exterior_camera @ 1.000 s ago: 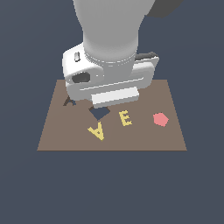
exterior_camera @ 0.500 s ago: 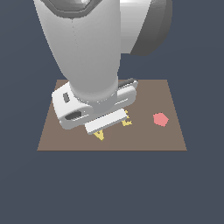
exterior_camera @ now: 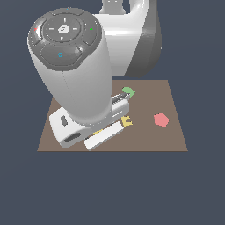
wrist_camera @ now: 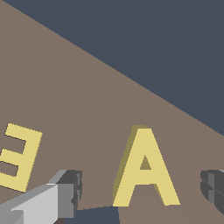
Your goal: Insert a designated object into the corresponding slot on a board.
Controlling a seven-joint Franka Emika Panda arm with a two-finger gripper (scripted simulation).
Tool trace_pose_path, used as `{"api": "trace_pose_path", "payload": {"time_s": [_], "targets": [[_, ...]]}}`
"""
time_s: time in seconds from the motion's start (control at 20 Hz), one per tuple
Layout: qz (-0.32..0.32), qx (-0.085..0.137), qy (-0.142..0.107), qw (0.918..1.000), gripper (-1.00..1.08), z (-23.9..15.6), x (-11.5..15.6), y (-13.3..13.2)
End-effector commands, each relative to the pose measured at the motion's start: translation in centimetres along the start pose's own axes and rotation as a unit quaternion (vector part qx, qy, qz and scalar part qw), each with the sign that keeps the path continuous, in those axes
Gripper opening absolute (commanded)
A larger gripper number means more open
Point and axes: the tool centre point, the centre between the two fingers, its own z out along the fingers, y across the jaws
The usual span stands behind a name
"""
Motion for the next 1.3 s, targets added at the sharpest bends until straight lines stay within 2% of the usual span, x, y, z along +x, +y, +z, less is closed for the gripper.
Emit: {"api": "trace_pose_path", "payload": {"time_s": [0.0, 0.45, 0.85, 0.9, 1.25], "targets": [[-0.008, 0.000, 0.001, 1.0000, 1.00, 0.3, 0.3, 0.3], [-0.013, 0.000, 0.001, 0.9999, 1.00, 0.7, 0.5, 0.5], [-0.013, 0.000, 0.001, 0.9999, 1.00, 2.5, 0.5, 0.5], [-0.013, 0.000, 0.001, 0.9999, -1.00, 2.5, 0.5, 0.5], [-0.013, 0.000, 0.001, 0.9999, -1.00, 2.5, 0.5, 0.5]]}}
